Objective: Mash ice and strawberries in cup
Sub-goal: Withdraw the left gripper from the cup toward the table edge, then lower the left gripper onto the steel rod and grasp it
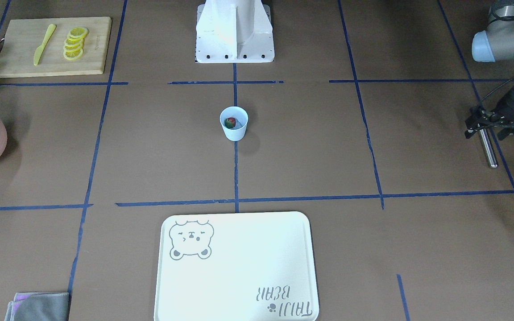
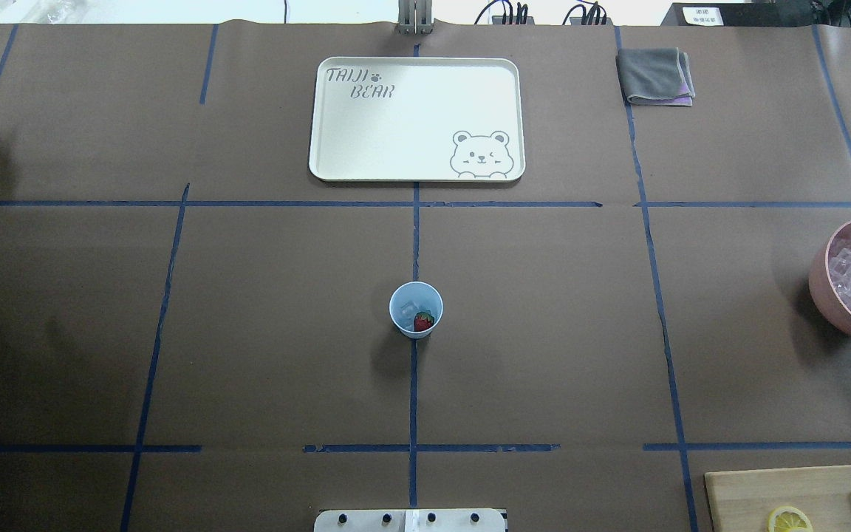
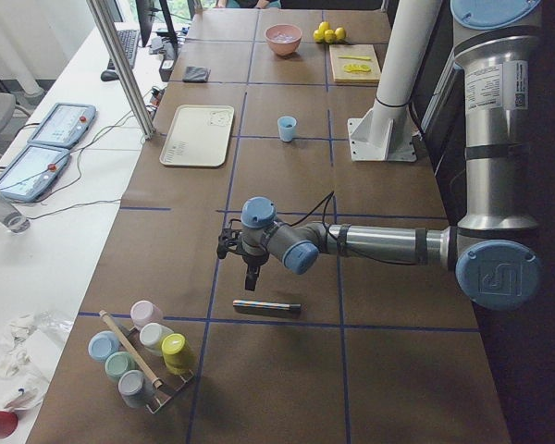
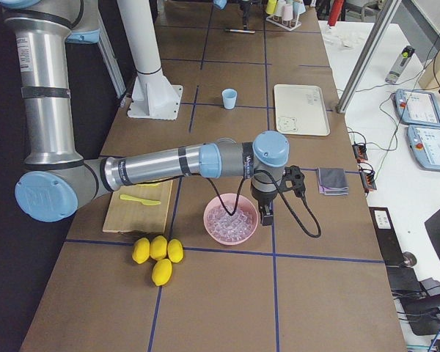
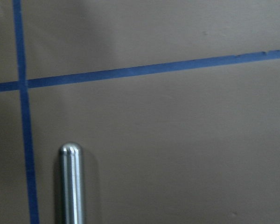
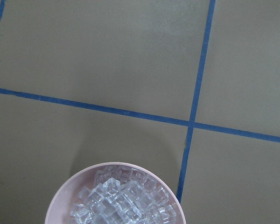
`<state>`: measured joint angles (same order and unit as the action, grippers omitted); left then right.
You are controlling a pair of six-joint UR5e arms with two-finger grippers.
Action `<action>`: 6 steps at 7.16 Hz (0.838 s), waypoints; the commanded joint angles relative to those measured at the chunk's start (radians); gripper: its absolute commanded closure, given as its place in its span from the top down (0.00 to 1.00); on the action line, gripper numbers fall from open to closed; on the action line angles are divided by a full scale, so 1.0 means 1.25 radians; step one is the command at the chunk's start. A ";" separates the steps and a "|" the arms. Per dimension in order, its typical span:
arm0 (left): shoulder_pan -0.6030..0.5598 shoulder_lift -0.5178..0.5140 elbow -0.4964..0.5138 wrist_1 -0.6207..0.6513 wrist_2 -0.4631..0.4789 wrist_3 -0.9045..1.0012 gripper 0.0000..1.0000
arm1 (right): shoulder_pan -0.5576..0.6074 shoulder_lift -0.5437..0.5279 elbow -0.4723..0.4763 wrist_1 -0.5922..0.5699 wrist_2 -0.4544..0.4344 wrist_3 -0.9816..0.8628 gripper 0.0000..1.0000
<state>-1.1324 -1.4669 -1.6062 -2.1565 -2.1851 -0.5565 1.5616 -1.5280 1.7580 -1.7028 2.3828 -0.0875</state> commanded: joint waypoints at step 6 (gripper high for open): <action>-0.017 -0.039 0.157 -0.067 -0.001 0.000 1.00 | 0.001 0.001 0.001 0.000 0.002 0.001 0.99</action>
<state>-1.1535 -1.5093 -1.4593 -2.1915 -2.1859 -0.5543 1.5621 -1.5264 1.7595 -1.7027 2.3840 -0.0872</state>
